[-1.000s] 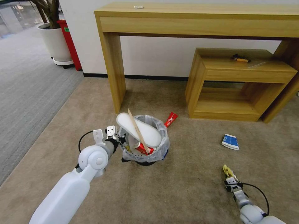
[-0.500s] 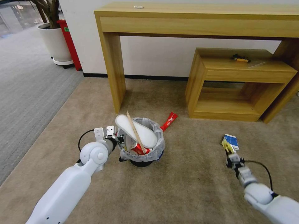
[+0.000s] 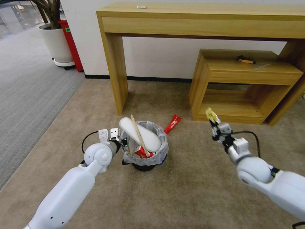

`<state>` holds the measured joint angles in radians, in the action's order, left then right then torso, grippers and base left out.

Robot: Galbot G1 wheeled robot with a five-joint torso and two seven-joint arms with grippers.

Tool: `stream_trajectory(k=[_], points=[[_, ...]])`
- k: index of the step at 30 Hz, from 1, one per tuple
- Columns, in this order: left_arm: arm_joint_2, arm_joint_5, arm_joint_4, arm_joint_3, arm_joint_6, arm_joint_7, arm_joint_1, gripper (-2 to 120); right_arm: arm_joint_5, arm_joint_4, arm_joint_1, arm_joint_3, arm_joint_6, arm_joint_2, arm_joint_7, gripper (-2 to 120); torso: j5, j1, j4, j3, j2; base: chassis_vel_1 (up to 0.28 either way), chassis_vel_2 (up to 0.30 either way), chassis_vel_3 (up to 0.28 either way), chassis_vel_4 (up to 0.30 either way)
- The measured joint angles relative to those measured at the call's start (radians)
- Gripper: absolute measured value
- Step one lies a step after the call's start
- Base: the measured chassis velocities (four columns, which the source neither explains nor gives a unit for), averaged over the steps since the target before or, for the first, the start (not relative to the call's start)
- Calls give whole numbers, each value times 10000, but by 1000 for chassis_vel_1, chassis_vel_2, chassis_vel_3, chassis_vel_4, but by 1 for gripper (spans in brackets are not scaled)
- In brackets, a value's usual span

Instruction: Pick up the trash bin and place the garbage on the floor into it.

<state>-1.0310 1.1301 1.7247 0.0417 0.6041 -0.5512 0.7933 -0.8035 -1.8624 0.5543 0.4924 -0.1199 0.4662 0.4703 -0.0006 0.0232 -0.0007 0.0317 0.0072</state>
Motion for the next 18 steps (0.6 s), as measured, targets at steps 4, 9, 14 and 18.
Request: stream_trajectory(k=[4,9,14,18], points=[[-41,50,-68,-44,7,-32,-168,0,-760,-474,-1515,1297,168,569,216,2,-2,0,-4,0,0,0,0,0,0],[-88,62,-128,-65,18,-60,-228,0,-1405,-712,-3078,2466,282,1507,452,2,-1,0,2,0,0,0,0,0,0],[-159,70,-272,-93,19,-66,-379,0,-1868,-819,-3757,3249,254,2325,518,2,1,0,0,1,0,0,0,0,0],[-210,76,-423,-128,20,-65,-504,0,-2142,-1006,-3793,3434,243,2701,616,2,2,0,-2,1,-1,0,0,0,0]])
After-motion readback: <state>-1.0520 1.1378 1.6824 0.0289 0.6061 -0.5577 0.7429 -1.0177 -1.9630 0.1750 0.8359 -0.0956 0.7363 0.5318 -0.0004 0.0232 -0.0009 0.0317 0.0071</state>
